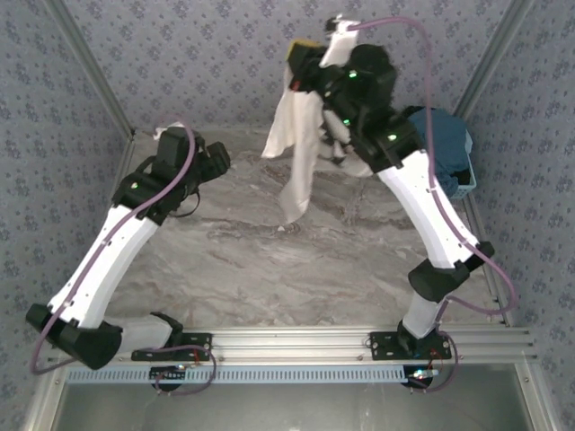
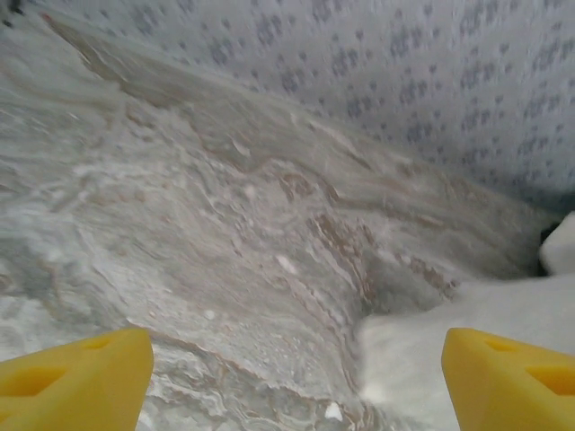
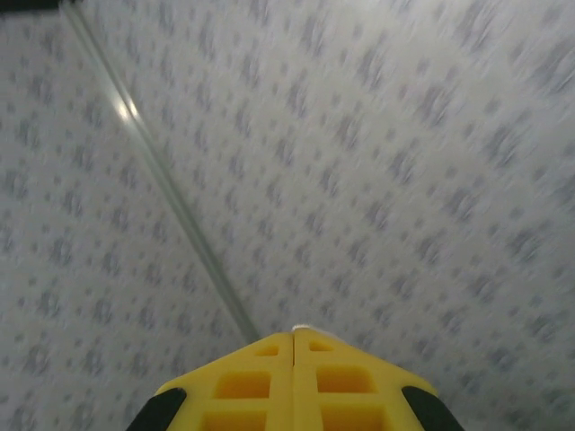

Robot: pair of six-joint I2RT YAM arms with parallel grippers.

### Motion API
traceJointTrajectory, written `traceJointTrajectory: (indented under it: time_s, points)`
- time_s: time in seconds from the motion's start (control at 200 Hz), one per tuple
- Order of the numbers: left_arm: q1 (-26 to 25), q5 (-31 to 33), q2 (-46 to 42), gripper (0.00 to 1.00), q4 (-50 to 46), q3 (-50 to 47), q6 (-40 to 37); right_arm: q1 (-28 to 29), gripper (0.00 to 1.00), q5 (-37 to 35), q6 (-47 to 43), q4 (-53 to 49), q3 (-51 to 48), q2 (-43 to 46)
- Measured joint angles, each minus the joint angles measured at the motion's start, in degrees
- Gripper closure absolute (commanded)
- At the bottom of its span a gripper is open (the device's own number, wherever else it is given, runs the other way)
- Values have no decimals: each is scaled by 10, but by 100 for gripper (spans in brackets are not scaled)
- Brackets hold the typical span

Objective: Fold and stack the t-shirts

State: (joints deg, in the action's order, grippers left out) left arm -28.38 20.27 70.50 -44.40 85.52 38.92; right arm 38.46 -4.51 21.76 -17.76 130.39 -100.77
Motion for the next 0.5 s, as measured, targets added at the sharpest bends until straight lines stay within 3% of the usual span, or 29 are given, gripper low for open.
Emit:
traceJointTrajectory:
  time_s: [0.32, 0.5]
  points:
    - [15, 44, -75, 17, -50, -66, 27, 97, 100, 55, 123, -3, -176, -106]
    - [89, -34, -80, 15, -74, -139, 84, 112, 100, 78, 185, 2, -315, -102]
